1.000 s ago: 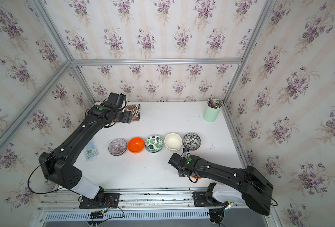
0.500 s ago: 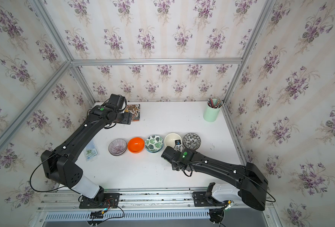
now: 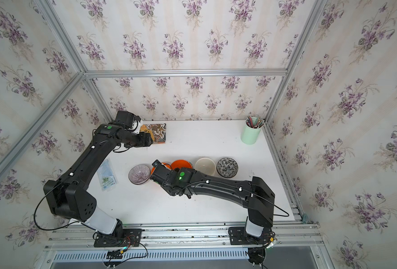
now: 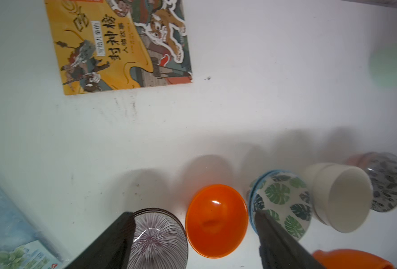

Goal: Stack the bowls
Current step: Pick up the bowl from the center of the board.

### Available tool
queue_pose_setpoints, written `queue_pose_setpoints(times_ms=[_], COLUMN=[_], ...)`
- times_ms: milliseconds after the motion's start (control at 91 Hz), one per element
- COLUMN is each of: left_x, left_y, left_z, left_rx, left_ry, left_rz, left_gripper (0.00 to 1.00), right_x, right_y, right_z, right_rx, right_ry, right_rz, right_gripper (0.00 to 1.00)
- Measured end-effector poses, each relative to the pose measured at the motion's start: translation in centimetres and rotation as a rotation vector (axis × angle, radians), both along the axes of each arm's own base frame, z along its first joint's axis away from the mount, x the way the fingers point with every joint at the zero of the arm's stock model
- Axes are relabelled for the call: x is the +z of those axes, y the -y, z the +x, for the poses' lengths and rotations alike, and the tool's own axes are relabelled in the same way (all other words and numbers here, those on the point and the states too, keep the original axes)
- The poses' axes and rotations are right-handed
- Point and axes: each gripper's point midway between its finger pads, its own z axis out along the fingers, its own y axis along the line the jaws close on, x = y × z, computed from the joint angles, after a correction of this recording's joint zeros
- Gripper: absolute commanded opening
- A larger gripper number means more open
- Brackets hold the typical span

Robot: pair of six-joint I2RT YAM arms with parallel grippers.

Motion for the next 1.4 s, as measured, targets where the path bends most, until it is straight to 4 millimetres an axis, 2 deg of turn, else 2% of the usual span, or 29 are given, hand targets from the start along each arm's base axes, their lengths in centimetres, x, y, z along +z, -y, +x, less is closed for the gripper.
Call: queue_pose_setpoints(times_ms=[88, 209, 363, 561, 659, 791, 989, 1022, 1176, 1396], left_x=[0.7, 0.9, -0.9, -3.0, -3.3, -3.7, -5.2, -5.2, -5.0, -3.4], left_y=[1.2, 3.3, 5.7, 6.7, 6.3, 6.6, 6.6, 6.7, 6.6, 6.0], left_z=[-1.0, -2.8, -6.3, -10.3, -10.9, -12.0, -11.9, -11.9, -12.1, -12.6], left_rx=[-0.058, -0.165, -0.302, -0.4, -0.404, -0.436, -0.443, -0.445, -0.448, -0.442], left_ry=[-0.015, -0.042, -0.116, -0.186, -0.19, -0.201, -0.219, -0.218, -0.21, -0.191], left_rz=[-0.058, -0.097, -0.075, -0.016, 0.026, 0.069, 0.152, 0.157, 0.174, 0.187], left_gripper=[0.75, 0.68, 0.61, 0.58, 0.57, 0.56, 0.56, 0.53, 0.52, 0.52], right_x=[0.1, 0.3, 0.2, 0.0, -0.1, -0.3, -0.8, -0.9, -1.1, -1.6], right_y=[-1.0, -1.9, -2.1, -2.1, -2.4, -2.8, -3.3, -3.3, -3.3, -2.8], right_z=[-0.8, -3.0, -5.2, -6.4, -6.8, -6.7, -7.0, -7.1, -6.9, -6.3], right_rx=[0.124, 0.304, 0.476, 0.6, 0.643, 0.66, 0.693, 0.698, 0.708, 0.702], right_ry=[0.026, 0.051, 0.059, 0.066, 0.064, 0.07, 0.048, 0.042, 0.038, 0.044], right_rz=[-0.002, 0.004, 0.02, 0.02, 0.016, 0.006, -0.007, -0.011, -0.021, -0.04], right_gripper=[0.0, 0.0, 0.0, 0.0, 0.0, 0.0, 0.0, 0.0, 0.0, 0.0])
